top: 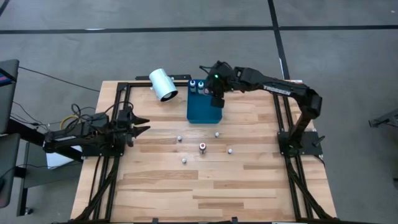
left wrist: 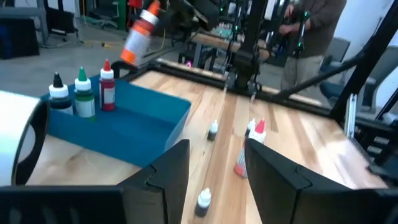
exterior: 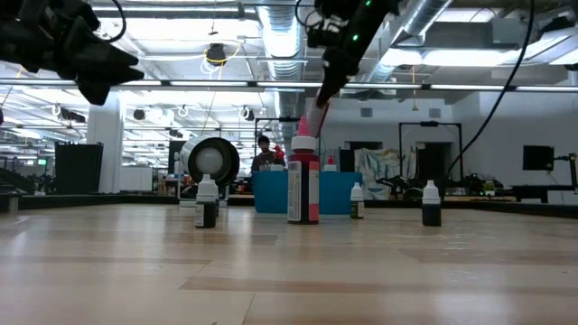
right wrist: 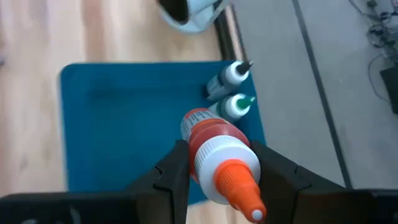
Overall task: Pick & Place food coloring
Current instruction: Put the large orange food coloring bottle into the blue bin
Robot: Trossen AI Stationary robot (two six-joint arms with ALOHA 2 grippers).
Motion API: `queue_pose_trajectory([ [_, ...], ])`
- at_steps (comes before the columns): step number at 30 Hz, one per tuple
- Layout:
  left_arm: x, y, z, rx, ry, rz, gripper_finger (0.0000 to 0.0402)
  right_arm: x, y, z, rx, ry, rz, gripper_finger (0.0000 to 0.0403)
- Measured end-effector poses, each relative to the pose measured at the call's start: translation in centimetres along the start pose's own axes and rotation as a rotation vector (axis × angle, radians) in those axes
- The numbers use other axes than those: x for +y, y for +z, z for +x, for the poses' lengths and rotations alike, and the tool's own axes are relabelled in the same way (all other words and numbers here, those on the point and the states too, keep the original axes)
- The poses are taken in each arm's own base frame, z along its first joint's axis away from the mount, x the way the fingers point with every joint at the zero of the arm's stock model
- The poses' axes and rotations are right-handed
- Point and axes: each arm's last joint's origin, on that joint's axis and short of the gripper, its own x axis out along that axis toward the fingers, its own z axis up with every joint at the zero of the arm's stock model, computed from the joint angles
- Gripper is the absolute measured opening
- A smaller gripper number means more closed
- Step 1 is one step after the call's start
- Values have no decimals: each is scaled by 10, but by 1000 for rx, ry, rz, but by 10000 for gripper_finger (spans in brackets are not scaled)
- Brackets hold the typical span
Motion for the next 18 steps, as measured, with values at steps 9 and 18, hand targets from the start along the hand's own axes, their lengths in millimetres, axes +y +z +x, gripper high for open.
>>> queue_pose_trajectory([
  [9,0,-1,0,8,2,8,145,-5,-8,41,77,44,7,131],
  [18,1,-2,0,15,11,11,145,-4,-11,69,101,44,-39,132],
])
